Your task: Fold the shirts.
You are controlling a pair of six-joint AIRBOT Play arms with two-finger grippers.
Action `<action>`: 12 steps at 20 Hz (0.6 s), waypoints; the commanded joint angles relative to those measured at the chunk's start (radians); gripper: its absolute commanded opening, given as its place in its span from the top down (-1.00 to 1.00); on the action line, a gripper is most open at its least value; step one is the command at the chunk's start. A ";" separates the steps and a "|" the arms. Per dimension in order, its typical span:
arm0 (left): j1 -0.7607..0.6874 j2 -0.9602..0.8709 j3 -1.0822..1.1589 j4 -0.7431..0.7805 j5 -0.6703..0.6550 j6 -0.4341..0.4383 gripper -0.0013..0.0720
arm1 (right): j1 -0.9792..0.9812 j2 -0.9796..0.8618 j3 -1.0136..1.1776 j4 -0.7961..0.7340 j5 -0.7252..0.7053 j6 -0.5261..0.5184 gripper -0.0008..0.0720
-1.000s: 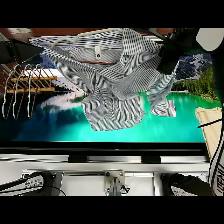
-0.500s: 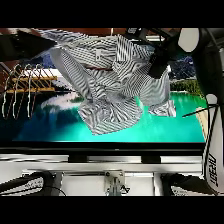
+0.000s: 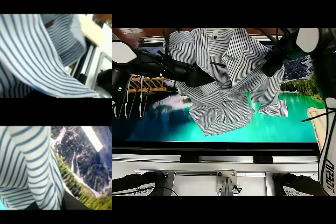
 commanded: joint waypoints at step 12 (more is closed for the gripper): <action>0.050 -0.030 0.000 0.108 0.268 -0.058 0.82 | 0.000 0.104 0.001 0.443 0.104 0.036 0.74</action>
